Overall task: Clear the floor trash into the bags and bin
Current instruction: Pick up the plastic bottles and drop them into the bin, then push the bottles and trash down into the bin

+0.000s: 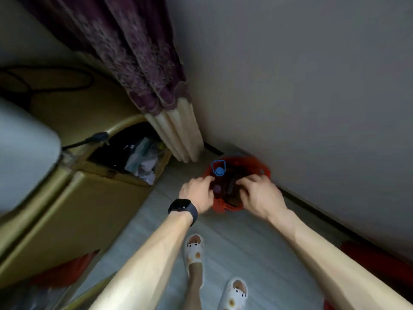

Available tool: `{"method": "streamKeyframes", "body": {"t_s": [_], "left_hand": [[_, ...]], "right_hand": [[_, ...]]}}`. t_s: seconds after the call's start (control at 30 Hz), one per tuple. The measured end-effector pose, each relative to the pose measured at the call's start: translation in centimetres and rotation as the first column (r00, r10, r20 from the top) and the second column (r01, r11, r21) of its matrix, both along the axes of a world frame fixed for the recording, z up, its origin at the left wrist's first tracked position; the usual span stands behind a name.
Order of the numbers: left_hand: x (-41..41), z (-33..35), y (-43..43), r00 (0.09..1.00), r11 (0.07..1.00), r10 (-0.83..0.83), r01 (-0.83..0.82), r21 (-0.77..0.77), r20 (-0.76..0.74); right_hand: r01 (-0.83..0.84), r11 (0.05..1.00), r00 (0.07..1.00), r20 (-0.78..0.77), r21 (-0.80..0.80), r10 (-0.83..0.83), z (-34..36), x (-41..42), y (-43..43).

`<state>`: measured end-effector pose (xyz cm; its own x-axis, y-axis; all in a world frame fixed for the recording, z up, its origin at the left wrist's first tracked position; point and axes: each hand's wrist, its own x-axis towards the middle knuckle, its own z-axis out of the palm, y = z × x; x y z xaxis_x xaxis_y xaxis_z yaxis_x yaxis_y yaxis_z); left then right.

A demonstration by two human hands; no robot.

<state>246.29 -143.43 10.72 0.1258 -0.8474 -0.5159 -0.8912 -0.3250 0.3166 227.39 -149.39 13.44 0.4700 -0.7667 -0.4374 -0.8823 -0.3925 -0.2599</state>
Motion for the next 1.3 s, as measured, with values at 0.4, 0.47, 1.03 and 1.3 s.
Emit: {"method": "streamKeyframes", "body": {"t_s": [0.4, 0.47, 1.03, 1.3], "left_hand": [[7.0, 30.2, 16.8, 0.877, 0.821, 0.48, -0.456, -0.345, -0.018], [8.5, 33.1, 21.1, 0.829, 0.757, 0.558, -0.529, -0.383, -0.041], [29.1, 39.8, 64.2, 0.216, 0.191, 0.976, -0.861, -0.471, 0.001], [44.8, 36.1, 72.2, 0.158, 0.114, 0.985, -0.889, -0.443, -0.063]], "right_hand": [[-0.313, 0.891, 0.851, 0.318, -0.329, 0.417, 30.3, 9.7, 10.4], [-0.385, 0.85, 0.796, 0.338, -0.36, 0.503, 33.3, 12.1, 12.9], [-0.695, 0.658, 0.502, 0.46, -0.29, 0.733, 39.4, 39.9, 43.9], [-0.356, 0.929, 0.852, 0.374, -0.096, 0.365, 34.8, 54.9, 46.8]]}}
